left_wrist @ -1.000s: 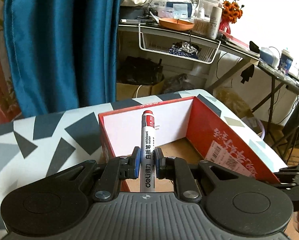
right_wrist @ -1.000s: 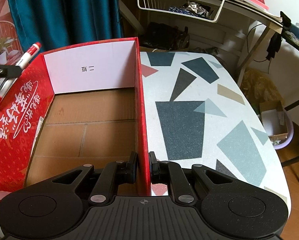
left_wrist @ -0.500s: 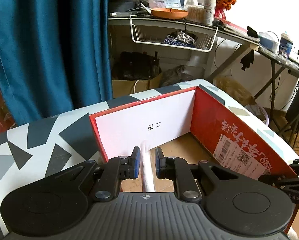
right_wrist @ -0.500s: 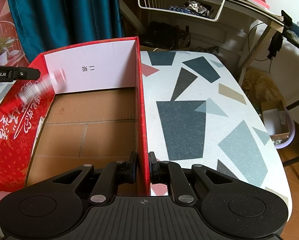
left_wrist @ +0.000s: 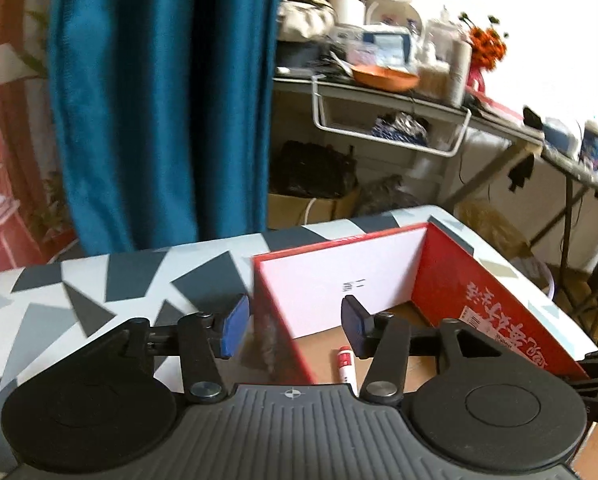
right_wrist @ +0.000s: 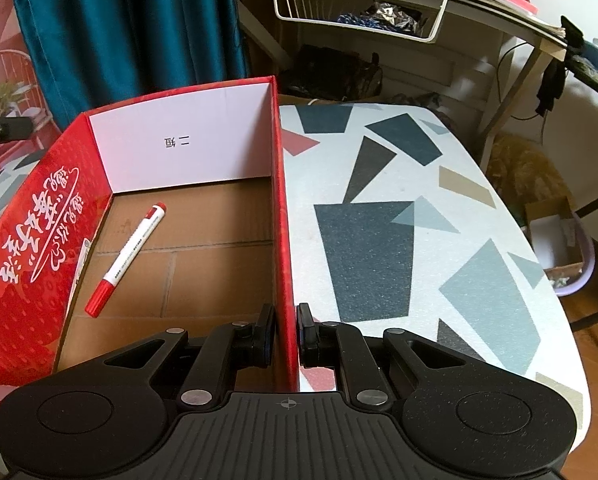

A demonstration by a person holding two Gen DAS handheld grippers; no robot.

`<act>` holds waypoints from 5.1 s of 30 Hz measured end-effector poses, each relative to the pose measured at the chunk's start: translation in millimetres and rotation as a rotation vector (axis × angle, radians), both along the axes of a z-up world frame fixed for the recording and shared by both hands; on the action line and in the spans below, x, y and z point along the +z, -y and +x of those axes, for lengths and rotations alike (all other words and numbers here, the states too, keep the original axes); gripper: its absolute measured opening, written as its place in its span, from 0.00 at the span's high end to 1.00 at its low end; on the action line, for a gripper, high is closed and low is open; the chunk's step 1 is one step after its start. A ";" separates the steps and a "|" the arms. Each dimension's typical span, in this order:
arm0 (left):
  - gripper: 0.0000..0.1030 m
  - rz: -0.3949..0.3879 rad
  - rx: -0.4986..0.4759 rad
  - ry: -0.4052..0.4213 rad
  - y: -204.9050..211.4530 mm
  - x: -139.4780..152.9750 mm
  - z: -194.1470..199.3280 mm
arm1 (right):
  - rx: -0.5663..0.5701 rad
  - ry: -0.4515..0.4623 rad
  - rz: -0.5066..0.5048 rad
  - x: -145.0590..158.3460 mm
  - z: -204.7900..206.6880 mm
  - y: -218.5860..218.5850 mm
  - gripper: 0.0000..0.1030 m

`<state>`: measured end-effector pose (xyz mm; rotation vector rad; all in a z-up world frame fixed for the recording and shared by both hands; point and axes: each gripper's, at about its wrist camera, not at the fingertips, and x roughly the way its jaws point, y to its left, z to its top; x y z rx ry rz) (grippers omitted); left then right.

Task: Organize rigid objects
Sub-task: 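Return the left gripper to the items and approach the white charger, then close the left gripper on the white charger block, then carry the charger into the red box and open the left gripper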

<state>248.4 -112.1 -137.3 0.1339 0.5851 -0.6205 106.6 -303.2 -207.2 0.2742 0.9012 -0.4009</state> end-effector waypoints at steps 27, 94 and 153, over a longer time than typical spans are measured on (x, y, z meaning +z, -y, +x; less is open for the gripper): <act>0.23 0.104 0.342 -0.213 -120.5 -82.4 -42.0 | 0.012 0.038 0.017 -1.0 -2.5 -1.0 0.79; 0.33 0.166 0.601 -0.275 -108.7 -116.9 -32.5 | 0.010 0.027 -0.032 -1.5 -2.0 -5.3 0.86; 0.37 0.058 0.178 0.090 -65.5 -8.5 -45.7 | 0.009 0.025 -0.050 -1.5 -2.6 -4.7 0.90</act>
